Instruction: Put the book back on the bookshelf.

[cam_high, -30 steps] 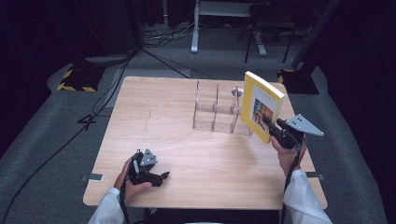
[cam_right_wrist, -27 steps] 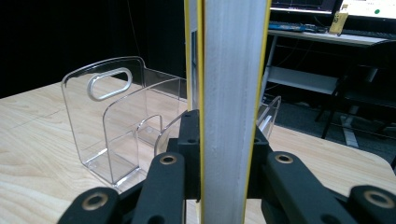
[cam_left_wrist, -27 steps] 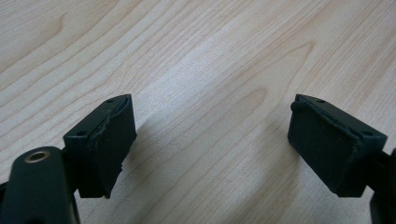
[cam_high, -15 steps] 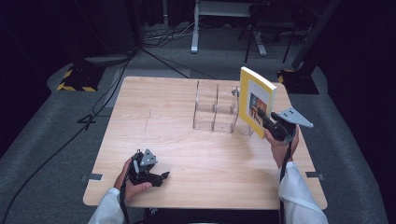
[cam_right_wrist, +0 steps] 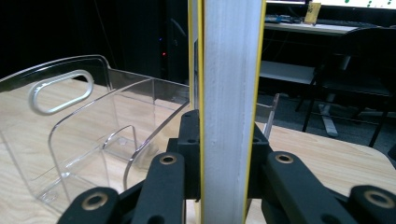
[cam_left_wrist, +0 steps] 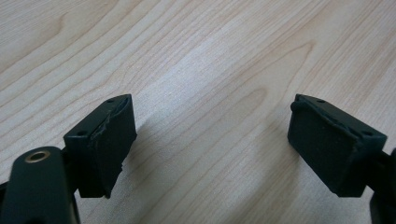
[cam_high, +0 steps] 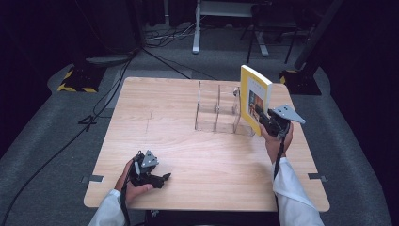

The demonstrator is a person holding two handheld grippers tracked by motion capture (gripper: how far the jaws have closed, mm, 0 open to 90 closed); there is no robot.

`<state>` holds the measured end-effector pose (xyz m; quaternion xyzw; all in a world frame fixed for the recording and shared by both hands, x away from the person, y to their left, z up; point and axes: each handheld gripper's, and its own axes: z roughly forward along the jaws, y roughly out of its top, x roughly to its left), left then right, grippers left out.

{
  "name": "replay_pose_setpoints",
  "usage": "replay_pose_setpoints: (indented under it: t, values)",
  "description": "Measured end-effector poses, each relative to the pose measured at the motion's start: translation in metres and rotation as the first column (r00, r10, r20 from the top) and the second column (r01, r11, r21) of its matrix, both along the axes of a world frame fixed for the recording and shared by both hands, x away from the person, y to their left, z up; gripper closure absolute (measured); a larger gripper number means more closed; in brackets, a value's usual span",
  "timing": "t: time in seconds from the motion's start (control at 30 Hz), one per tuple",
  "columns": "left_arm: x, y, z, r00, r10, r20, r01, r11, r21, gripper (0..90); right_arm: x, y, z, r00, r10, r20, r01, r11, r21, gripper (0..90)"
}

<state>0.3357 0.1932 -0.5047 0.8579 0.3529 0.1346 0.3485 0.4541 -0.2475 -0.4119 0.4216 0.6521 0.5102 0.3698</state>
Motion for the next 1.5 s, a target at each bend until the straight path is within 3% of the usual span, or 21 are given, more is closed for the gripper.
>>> replay_pose_setpoints:
  t: [0.13, 0.37, 0.57, 0.77, 0.87, 1.23, 1.5]
  values:
    - [0.0, 0.0, 0.0, 1.0, 0.0, 0.0, 0.0, 1.0, 0.0, 16.0, 0.006, 0.005, -0.005, 0.9997, -0.023, 0.003, 0.023, 0.9995, -0.022, 76.5]
    - [0.0, 0.0, 0.0, 1.0, 0.001, 0.0, -0.001, 1.0, 0.0, 16.1, 0.016, 0.007, -0.014, 0.9987, -0.049, 0.01, 0.049, 0.9988, -0.007, 76.5]
    - [0.0, 0.0, 0.0, 1.0, -0.001, 0.0, 0.001, 1.0, 0.0, 16.2, 0.022, 0.013, -0.018, 0.9971, -0.069, 0.034, 0.07, 0.9973, -0.025, 76.5]
    - [0.0, 0.0, 0.0, 1.0, -0.001, 0.0, 0.001, 1.0, -0.001, 16.2, 0.027, 0.015, -0.022, 0.9929, -0.093, 0.074, 0.094, 0.9956, 0.0, 76.4]
    - [0.0, 0.0, 0.0, 1.0, -0.001, -0.001, 0.001, 1.0, -0.001, 16.3, 0.03, 0.019, -0.025, 0.9928, -0.091, 0.078, 0.093, 0.9955, -0.017, 76.4]
    - [-0.001, 0.0, 0.0, 1.0, -0.005, 0.002, 0.005, 1.0, 0.004, 16.4, 0.028, 0.02, -0.03, 0.9934, -0.096, 0.062, 0.098, 0.9947, -0.031, 75.8]
    - [-0.001, 0.0, 0.0, 1.0, -0.005, 0.002, 0.005, 1.0, 0.004, 16.4, 0.023, 0.014, -0.036, 0.9973, -0.074, 0.002, 0.074, 0.9961, -0.049, 75.3]
